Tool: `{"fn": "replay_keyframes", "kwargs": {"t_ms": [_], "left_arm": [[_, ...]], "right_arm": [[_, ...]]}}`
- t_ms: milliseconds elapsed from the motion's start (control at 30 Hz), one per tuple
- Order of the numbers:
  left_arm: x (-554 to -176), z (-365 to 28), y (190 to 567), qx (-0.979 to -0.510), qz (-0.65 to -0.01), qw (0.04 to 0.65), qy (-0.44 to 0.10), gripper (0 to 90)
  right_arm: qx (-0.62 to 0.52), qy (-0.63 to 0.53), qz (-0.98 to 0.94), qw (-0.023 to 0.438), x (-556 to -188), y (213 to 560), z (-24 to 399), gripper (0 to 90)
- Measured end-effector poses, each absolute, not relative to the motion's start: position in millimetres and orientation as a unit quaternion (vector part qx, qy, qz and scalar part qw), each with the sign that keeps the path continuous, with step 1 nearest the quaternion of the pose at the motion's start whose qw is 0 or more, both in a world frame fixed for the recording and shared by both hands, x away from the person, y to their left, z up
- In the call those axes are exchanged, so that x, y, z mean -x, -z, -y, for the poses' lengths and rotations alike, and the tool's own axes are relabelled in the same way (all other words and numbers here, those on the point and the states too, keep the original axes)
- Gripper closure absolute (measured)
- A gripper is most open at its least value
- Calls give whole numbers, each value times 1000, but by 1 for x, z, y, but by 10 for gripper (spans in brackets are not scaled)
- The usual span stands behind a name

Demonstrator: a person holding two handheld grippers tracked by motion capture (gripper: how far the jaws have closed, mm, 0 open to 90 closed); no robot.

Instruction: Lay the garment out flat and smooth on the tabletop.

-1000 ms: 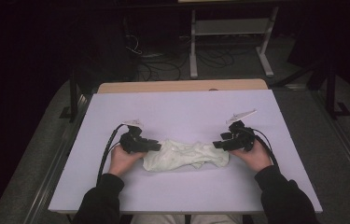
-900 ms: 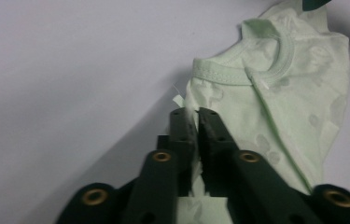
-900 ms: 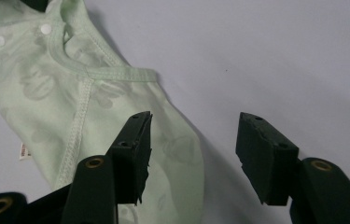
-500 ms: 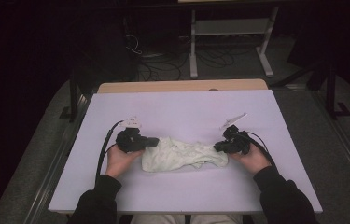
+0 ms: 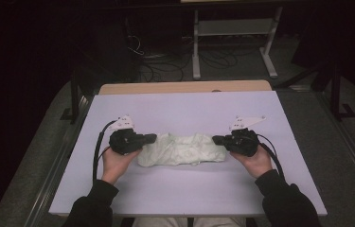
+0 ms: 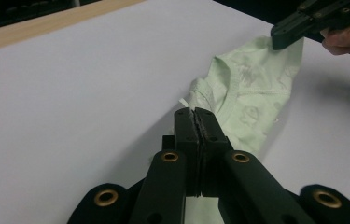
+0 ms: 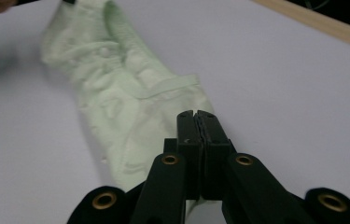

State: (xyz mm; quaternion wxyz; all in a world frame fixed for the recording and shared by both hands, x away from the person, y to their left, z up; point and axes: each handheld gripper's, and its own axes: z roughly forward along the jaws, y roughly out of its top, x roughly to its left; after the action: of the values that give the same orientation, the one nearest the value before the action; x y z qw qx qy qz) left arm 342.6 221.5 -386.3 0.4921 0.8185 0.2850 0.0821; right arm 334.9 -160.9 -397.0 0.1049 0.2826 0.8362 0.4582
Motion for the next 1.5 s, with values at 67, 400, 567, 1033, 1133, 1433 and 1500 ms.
{"fn": "replay_keyframes", "kwargs": {"t_ms": [67,400,567,1033,1133,1433,1500], "left_arm": [[-335,-225,394,-825,-288,480,-76,888],[-327,-244,413,-819,-313,479,-49,884],[-322,-243,413,-821,-308,479,-47,881],[-317,-238,415,-833,-289,470,-39,880],[-316,-237,414,-836,-283,469,-41,881],[-312,-237,412,-837,-269,474,-39,880],[-312,-237,412,-838,-269,473,-39,880]], "right_arm": [[-268,-464,-841,75,-327,399,157,878],[-238,-407,-882,-16,-306,429,134,877],[-243,-402,-882,-35,-304,432,138,876],[-258,-411,-873,-53,-306,421,156,722],[-267,-419,-867,-45,-309,416,161,674],[-295,-440,-848,-28,-320,408,164,526],[-301,-436,-847,-35,-325,409,161,504]]}}
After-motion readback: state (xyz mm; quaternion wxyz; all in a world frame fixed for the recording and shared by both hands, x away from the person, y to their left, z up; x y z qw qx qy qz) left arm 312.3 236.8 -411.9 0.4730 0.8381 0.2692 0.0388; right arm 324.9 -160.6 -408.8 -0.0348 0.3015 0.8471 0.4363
